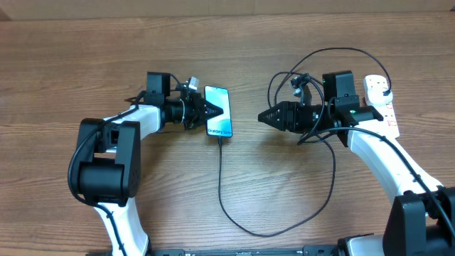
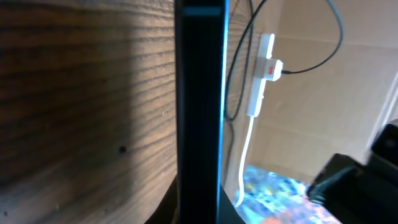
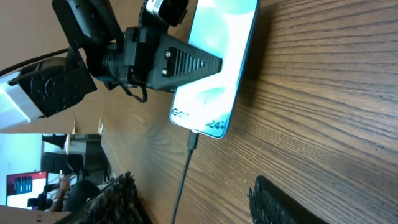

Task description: Plug charger to phone and switch on socket

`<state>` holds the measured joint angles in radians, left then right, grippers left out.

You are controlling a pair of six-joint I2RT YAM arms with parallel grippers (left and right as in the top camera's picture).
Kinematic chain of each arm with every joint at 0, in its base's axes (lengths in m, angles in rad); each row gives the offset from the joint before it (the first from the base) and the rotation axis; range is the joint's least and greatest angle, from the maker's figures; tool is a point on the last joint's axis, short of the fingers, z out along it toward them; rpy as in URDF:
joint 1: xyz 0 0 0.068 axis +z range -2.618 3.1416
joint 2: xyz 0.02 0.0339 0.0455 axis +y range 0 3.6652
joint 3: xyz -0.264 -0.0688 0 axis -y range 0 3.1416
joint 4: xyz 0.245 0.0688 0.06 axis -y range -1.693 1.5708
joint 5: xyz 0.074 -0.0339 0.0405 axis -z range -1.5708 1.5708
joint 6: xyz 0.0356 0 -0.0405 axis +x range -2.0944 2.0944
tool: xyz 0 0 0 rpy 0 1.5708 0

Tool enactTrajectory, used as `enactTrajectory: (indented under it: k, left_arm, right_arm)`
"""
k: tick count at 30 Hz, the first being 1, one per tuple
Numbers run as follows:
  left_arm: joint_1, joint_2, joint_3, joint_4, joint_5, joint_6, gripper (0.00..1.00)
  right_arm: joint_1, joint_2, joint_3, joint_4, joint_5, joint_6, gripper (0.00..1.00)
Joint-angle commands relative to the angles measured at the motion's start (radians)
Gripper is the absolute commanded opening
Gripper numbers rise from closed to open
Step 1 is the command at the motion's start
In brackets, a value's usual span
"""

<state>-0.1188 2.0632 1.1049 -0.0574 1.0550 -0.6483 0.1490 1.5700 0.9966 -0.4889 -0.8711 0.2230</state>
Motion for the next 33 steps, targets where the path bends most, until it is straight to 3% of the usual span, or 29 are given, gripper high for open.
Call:
enactTrajectory:
  k: [1,15,27,30,33]
  left_arm:
    - [-0.023,-0.010,0.011,0.001,-0.039,0.087,0.04]
    - [-0.032,-0.010,0.011,-0.082,-0.158,0.155,0.07]
    - [-0.032,-0.010,0.011,-0.156,-0.283,0.155,0.39]
    - [-0.032,-0.010,0.011,-0.192,-0.327,0.155,0.40]
    - [-0.032,-0.010,0.011,-0.220,-0.359,0.155,0.30]
  right_arm:
    - [-0.005,-0.026,0.005,-0.001,0.010,-0.019,0.59]
    - [-0.005,-0.026,0.005,-0.023,0.010,-0.019,0.63]
    - [-0.005,-0.026,0.005,-0.038,0.003,-0.019,0.63]
    - [-0.005,-0.026,0.005,-0.038,0.003,-0.019,0.63]
    - [-0.005,-0.026,0.005,-0.039,0.003,-0.019,0.64]
